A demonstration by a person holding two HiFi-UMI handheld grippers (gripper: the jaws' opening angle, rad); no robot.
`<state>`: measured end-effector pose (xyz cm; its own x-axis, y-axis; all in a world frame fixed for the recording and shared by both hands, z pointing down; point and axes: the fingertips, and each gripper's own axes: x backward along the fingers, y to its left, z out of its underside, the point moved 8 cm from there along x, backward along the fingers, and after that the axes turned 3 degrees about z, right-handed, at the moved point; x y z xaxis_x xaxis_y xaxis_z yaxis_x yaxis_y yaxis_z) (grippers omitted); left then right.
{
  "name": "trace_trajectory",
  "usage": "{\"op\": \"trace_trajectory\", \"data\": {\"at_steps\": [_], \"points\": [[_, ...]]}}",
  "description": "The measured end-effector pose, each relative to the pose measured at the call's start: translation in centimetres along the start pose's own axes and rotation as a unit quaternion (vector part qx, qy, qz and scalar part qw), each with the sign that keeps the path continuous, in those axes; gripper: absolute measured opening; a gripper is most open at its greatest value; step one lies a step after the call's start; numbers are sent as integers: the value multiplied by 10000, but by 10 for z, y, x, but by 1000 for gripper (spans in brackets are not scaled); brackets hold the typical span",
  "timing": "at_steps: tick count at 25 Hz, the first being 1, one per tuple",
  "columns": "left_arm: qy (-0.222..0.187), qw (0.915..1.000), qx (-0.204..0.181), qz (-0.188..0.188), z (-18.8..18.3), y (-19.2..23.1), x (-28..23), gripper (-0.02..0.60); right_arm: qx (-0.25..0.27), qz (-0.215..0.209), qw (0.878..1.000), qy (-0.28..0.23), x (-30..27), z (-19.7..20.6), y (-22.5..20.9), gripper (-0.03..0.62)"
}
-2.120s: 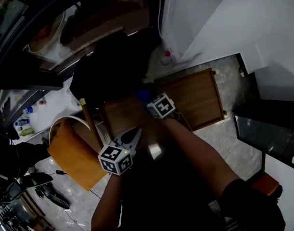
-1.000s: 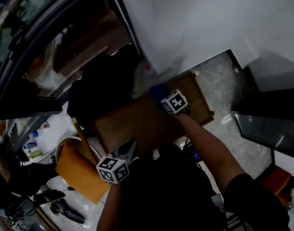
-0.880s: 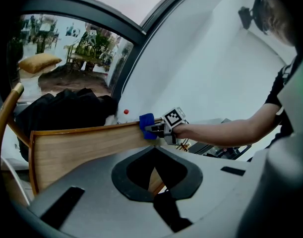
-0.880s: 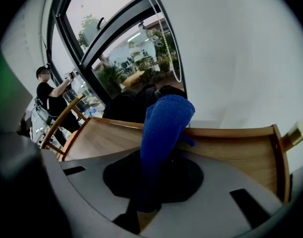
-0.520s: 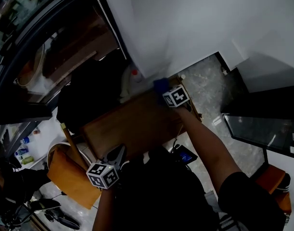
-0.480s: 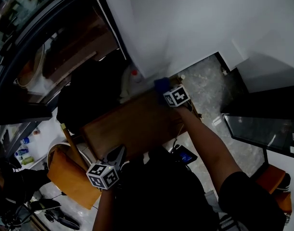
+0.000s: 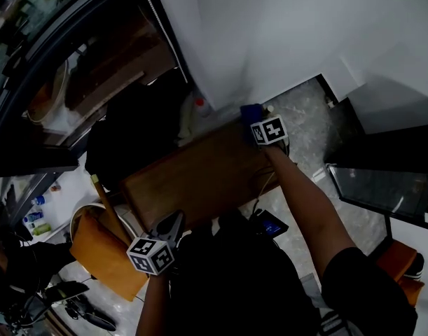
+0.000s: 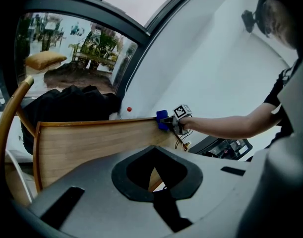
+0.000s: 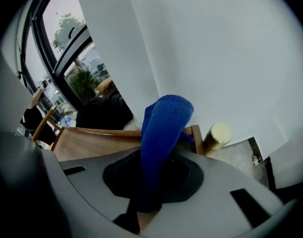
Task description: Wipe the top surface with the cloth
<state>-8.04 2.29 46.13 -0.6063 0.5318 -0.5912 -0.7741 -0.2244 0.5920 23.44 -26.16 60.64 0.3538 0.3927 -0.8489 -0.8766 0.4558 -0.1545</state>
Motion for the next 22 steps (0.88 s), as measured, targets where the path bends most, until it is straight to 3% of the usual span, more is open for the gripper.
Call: {"op": "trace_trajectory", "data": {"at_steps": [8,14,17,22], "points": [[-109,9999,53,-6,5,3,11,11,-592,736,9955,42,5,-1,-17,72],[-355,9993,53,64,10,11,34,11,-905,1082,9894,-352,12,2,-12,72],[-511,9986,12,133,12,16,51,11,-1132,827,9882,-619,22,9,17,72],[-935,9955,123,70,7,35,91,11,-616,-298,9934,-916,20,16,135,72]]}}
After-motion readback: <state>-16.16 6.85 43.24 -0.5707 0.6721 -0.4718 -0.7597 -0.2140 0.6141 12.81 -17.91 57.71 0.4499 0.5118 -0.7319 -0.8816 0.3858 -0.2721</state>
